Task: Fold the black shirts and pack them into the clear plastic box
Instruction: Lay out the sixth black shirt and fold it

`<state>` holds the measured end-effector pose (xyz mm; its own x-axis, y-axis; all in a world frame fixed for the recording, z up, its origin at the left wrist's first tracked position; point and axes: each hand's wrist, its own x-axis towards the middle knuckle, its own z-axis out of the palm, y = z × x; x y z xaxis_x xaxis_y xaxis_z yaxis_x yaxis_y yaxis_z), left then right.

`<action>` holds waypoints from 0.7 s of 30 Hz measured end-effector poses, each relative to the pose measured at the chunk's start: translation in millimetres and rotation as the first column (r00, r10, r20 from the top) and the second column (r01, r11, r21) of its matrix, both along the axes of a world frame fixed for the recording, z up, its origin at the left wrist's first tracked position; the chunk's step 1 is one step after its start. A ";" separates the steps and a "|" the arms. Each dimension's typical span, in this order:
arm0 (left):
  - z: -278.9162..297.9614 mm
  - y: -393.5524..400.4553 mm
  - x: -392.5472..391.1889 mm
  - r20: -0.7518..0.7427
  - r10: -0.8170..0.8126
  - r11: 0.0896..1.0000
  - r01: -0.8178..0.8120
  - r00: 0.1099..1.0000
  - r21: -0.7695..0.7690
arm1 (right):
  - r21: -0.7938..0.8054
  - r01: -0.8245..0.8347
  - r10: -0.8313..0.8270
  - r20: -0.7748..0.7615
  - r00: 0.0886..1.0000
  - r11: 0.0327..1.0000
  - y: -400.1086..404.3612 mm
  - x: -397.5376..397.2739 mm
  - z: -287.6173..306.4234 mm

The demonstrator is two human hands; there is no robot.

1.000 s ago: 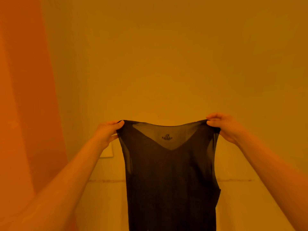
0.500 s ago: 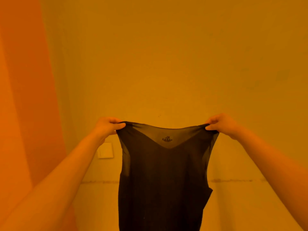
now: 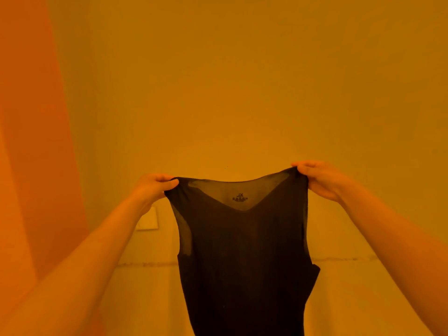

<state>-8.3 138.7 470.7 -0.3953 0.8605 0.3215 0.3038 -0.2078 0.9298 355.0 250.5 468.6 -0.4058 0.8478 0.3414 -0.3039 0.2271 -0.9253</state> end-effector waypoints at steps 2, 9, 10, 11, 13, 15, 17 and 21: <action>-0.5 0.8 4.7 0.073 -0.029 0.999 0.028 0.997 0.015 | 0.017 0.001 -0.001 -0.050 0.999 1.000 -0.1 -4.8 1.6; -10.2 2.2 0.5 -0.029 0.087 0.996 -0.086 0.996 0.040 | 0.219 0.275 -0.336 0.327 0.883 0.936 -9.7 -5.2 4.3; -12.9 0.0 0.0 -0.072 0.109 0.993 -0.105 0.991 0.053 | 0.261 0.287 -0.370 0.371 0.852 0.922 -14.2 -4.6 3.5; -15.7 -1.7 -1.6 -0.108 0.114 0.992 -0.108 0.988 0.061 | 0.296 0.304 -0.407 0.407 0.817 0.906 -20.6 -4.8 3.1; -20.4 -9.5 -4.6 -0.185 0.109 0.993 -0.098 0.977 0.066 | 0.375 0.343 -0.494 0.460 0.738 0.861 -35.4 -7.0 0.7; -23.9 -19.2 -8.2 -0.275 0.107 0.994 -0.093 0.956 0.062 | 0.443 0.373 -0.566 0.476 0.673 0.815 -54.0 -10.2 -2.2; -25.3 -29.7 -10.6 -0.325 0.124 0.992 -0.104 0.938 0.077 | 0.464 0.414 -0.614 0.470 0.634 0.783 -71.9 -12.5 -5.0; -27.9 -50.1 -12.9 -0.338 0.139 0.989 -0.115 0.931 0.091 | 0.465 0.484 -0.670 0.463 0.580 0.741 -104.8 -15.5 -12.8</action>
